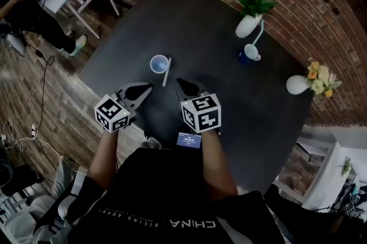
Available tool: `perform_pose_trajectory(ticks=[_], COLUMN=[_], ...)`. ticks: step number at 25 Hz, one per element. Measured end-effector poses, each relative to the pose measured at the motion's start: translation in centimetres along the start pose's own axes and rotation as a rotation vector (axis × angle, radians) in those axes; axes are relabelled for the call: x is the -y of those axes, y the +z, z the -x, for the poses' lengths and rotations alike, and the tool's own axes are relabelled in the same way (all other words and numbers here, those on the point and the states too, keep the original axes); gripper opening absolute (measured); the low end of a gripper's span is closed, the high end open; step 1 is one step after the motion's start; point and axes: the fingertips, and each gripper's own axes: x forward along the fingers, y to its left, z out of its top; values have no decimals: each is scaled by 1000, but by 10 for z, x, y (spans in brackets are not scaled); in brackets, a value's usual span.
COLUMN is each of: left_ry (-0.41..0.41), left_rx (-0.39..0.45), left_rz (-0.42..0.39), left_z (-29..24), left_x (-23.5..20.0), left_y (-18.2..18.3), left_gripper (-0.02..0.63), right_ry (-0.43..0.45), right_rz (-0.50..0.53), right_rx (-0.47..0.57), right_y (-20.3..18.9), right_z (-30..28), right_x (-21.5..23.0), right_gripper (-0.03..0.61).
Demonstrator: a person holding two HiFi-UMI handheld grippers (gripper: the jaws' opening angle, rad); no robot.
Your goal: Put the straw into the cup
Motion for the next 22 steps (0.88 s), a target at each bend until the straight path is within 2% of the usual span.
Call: perform_pose_trajectory(ticks=[11, 16, 17, 20, 22], left_ry=[21, 24, 25, 31, 38], left_rx=[16, 15, 13, 7, 6], left_rz=[25, 36, 38, 46, 54], left_z=[9, 16, 17, 22, 27], left_x=[-8, -9, -9, -11, -12], left_y=[-3, -8, -9, -13, -15], left_gripper=[3, 3, 3, 3, 3], right_ry=[17, 54, 62, 96, 106], right_rz=[-97, -189, -200, -241, -253], right_rx=[-47, -58, -72, -118, -149], right_y=[-11, -15, -19, -31, -40], right_z=[-16, -26, -30, -43, -52], right_x=[11, 16, 16, 15, 14], right_gripper=[8, 11, 52, 63, 106])
